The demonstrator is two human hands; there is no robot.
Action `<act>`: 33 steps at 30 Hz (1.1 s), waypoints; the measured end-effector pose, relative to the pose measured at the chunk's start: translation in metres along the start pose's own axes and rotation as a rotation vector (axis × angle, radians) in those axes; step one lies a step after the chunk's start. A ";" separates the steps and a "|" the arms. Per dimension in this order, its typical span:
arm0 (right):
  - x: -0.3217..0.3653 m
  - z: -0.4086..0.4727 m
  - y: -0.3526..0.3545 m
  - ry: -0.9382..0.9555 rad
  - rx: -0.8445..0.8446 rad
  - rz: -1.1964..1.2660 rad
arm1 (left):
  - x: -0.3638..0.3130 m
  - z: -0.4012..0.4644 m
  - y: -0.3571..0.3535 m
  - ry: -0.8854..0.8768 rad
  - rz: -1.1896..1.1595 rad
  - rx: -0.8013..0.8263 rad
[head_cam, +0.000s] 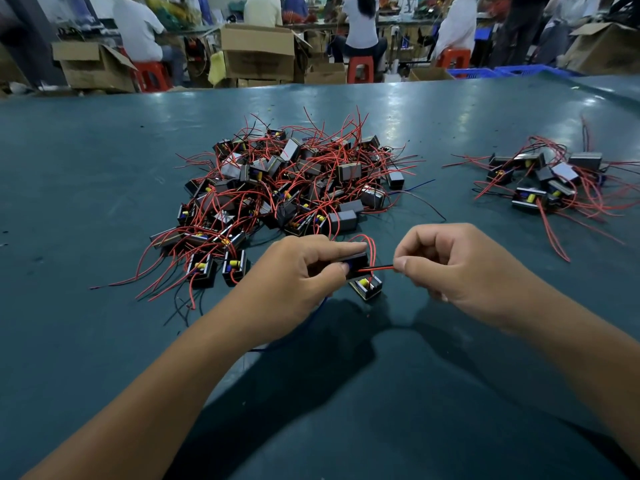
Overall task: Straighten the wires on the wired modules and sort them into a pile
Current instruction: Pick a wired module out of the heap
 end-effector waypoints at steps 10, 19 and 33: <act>-0.019 0.001 -0.003 -0.102 0.160 -0.159 | 0.032 -0.003 -0.010 0.139 0.036 0.316; -0.022 -0.005 -0.011 -0.228 0.280 0.023 | 0.028 -0.012 0.004 0.108 0.028 0.399; -0.028 -0.014 -0.031 -0.272 0.442 0.033 | 0.034 -0.024 0.007 0.115 0.314 0.557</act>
Point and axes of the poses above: each hand's wrist, its own z-axis towards the middle knuckle, its own y-axis out of the back of the hand, x = y × z, the point moved 8 cm from there along z, towards the middle knuckle, and after that the axes turned 8 degrees about z, right-handed, at the moved point
